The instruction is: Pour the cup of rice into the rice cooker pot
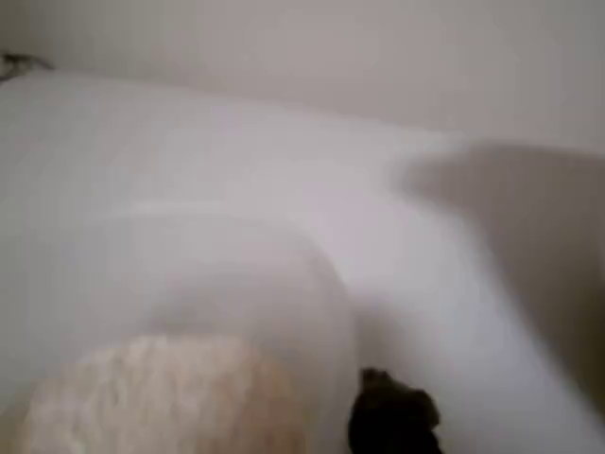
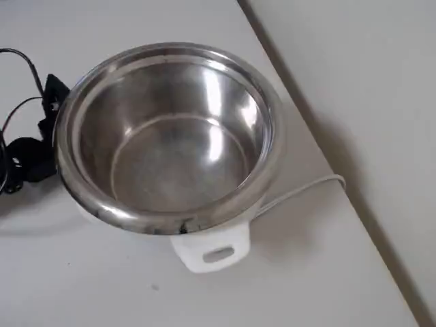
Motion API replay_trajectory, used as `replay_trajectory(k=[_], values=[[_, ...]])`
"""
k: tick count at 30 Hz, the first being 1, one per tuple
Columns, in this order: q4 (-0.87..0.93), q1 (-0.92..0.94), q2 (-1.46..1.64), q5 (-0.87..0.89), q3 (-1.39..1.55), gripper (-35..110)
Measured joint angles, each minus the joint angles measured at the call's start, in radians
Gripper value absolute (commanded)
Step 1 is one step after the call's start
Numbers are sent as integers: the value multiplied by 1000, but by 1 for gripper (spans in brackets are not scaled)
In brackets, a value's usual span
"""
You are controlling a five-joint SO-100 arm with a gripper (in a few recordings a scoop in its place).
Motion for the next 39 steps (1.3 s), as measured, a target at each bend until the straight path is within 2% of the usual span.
replay_trajectory(k=[14, 18, 26, 34, 39], values=[[9, -3, -173, -3, -258, 55], [37, -3, -183, -6, -304, 49], [49, -3, -207, -6, -330, 22], [55, -3, -212, -6, -337, 21], [167, -20, -123, -31, -339, 21]])
